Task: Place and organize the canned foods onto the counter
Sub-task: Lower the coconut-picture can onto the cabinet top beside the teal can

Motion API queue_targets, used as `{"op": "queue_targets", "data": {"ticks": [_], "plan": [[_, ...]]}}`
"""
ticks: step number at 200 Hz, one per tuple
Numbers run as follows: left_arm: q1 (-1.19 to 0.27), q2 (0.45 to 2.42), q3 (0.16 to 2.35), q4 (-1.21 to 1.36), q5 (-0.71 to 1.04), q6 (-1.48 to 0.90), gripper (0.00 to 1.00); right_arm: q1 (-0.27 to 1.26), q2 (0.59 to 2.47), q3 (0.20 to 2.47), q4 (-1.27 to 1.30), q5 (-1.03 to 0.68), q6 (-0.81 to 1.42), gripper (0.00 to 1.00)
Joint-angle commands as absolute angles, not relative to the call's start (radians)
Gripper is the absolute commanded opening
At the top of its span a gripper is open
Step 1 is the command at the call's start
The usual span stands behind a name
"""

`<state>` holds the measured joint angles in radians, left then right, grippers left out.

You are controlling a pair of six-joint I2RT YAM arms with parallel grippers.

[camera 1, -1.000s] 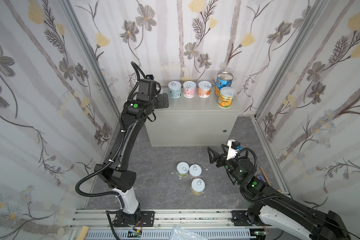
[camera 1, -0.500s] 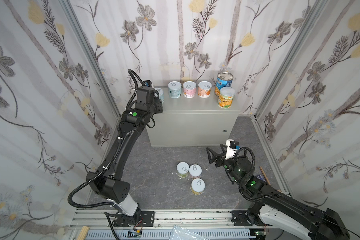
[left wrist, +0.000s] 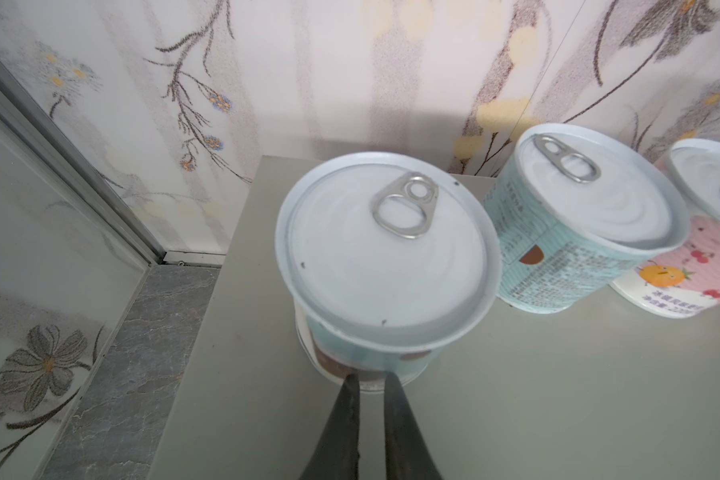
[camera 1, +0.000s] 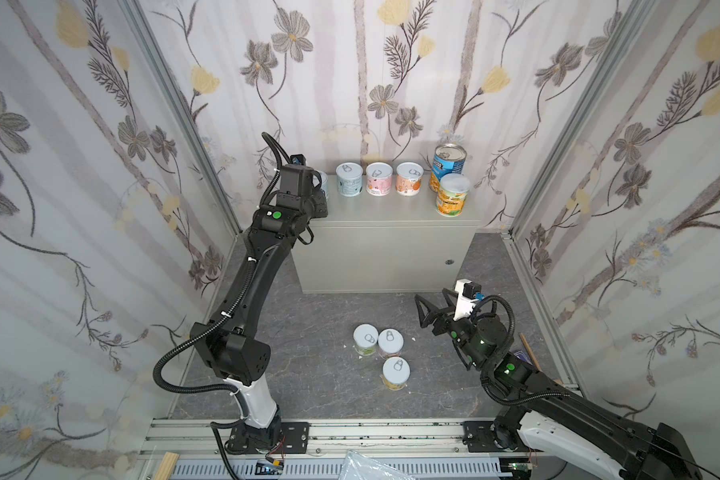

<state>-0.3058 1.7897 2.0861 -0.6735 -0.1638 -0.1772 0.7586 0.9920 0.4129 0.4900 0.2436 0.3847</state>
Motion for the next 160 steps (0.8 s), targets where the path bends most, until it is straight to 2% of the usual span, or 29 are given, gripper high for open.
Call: {"op": "queue_targets", "data": {"ticks": [1,160], "plan": [[-0.303,1.815,2.124,-0.700,-0.152,-0.188,0.14,0.758,0.986,0.408,0.498,0.268,0.397,1.00],[-0.297,1.978,2.342,-0.792,-0.166,-0.166,0.14,0.759,0.980,0.414,0.485,0.278,0.397,1.00]]}}
